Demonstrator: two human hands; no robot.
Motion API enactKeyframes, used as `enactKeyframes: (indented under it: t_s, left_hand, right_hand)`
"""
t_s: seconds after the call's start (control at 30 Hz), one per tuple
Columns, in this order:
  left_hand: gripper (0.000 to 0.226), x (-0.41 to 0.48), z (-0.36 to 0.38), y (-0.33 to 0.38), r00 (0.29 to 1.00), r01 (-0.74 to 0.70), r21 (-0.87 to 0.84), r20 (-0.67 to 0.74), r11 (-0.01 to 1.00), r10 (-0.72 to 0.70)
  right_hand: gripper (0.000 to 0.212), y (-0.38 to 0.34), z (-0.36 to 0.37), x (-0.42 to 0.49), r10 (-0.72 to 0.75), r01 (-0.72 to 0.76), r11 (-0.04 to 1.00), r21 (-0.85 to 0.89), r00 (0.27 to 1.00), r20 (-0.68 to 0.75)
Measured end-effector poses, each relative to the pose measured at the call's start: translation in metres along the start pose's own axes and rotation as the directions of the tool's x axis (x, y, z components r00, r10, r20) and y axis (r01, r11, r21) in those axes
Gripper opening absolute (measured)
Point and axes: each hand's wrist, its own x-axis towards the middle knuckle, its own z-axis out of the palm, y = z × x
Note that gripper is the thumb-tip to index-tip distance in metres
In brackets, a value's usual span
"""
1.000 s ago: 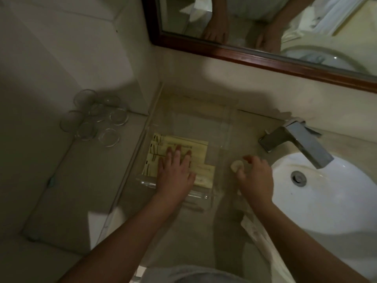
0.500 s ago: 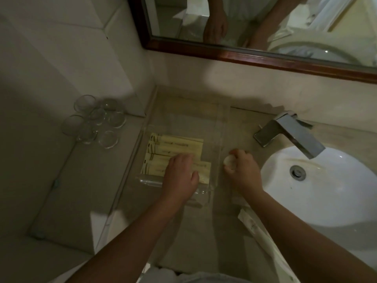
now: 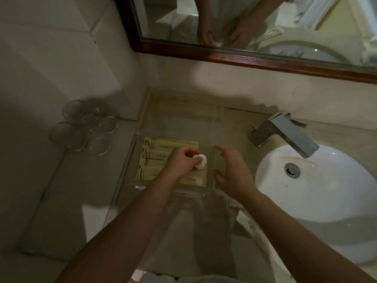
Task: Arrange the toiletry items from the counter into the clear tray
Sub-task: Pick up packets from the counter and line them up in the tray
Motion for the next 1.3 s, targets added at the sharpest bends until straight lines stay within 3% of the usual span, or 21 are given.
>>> enactKeyframes:
  t_s: [0.1, 0.17, 0.27, 0.4, 0.53, 0.7, 0.83, 0.93, 1.0, 1.07, 1.17, 1.3]
  left_hand:
    - [0.018, 0.008, 0.005, -0.006, 0.98, 0.071, -0.135, -0.177, 0.988, -0.094]
    - [0.017, 0.012, 0.014, -0.008, 0.959, 0.092, -0.158, -0.252, 0.983, -0.13]
    - [0.02, 0.013, 0.027, -0.004, 0.931, 0.093, -0.121, -0.342, 0.988, -0.129]
    - [0.018, 0.017, 0.041, -0.001, 0.889, 0.091, -0.18, -0.428, 0.98, -0.161]
    - [0.014, 0.024, 0.047, 0.002, 0.86, 0.093, -0.169, -0.483, 0.981, -0.165]
    - [0.016, 0.028, 0.054, 0.002, 0.846, 0.086, -0.042, -0.524, 0.995, -0.095]
    - [0.022, 0.034, 0.061, -0.001, 0.838, 0.091, 0.049, -0.543, 0.995, -0.051]
    - [0.013, 0.031, 0.062, -0.001, 0.841, 0.075, 0.082, -0.54, 0.994, -0.019]
    - [0.006, 0.017, 0.063, -0.005, 0.845, 0.006, 0.17, -0.528, 0.985, 0.086]
    - [0.008, -0.005, 0.064, -0.015, 0.842, -0.092, 0.38, -0.464, 0.921, 0.275]
    - [0.027, -0.04, 0.056, -0.035, 0.82, -0.225, 0.649, -0.276, 0.726, 0.501]
    - [0.042, -0.042, 0.022, -0.062, 0.838, -0.128, 0.796, -0.232, 0.591, 0.494]
  right_hand:
    - [0.048, 0.019, -0.006, -0.012, 0.154, -0.155, 0.988, -0.021, 0.986, -0.062]
    - [0.045, 0.033, -0.01, -0.025, 0.244, -0.254, 0.959, -0.126, 0.966, -0.088]
    - [0.058, 0.054, -0.013, -0.041, 0.373, -0.367, 0.878, -0.308, 0.927, -0.04]
    - [0.076, 0.064, -0.008, -0.047, 0.488, -0.457, 0.83, -0.319, 0.873, 0.02]
    - [0.075, 0.066, 0.001, -0.045, 0.477, -0.454, 0.812, -0.366, 0.878, -0.03]
    - [0.051, 0.065, 0.002, -0.043, 0.436, -0.424, 0.812, -0.401, 0.897, -0.064]
    - [0.038, 0.065, 0.001, -0.041, 0.461, -0.418, 0.82, -0.391, 0.887, 0.018]
    - [0.027, 0.065, 0.0, -0.042, 0.445, -0.399, 0.851, -0.341, 0.893, 0.066]
    - [0.023, 0.065, -0.001, -0.042, 0.447, -0.402, 0.866, -0.297, 0.889, 0.099]
    - [0.02, 0.066, -0.003, -0.043, 0.459, -0.425, 0.874, -0.235, 0.881, 0.115]
    - [0.018, 0.066, -0.011, -0.045, 0.458, -0.448, 0.888, -0.1, 0.881, 0.118]
    - [0.018, 0.058, -0.024, -0.046, 0.42, -0.434, 0.885, 0.167, 0.9, 0.116]
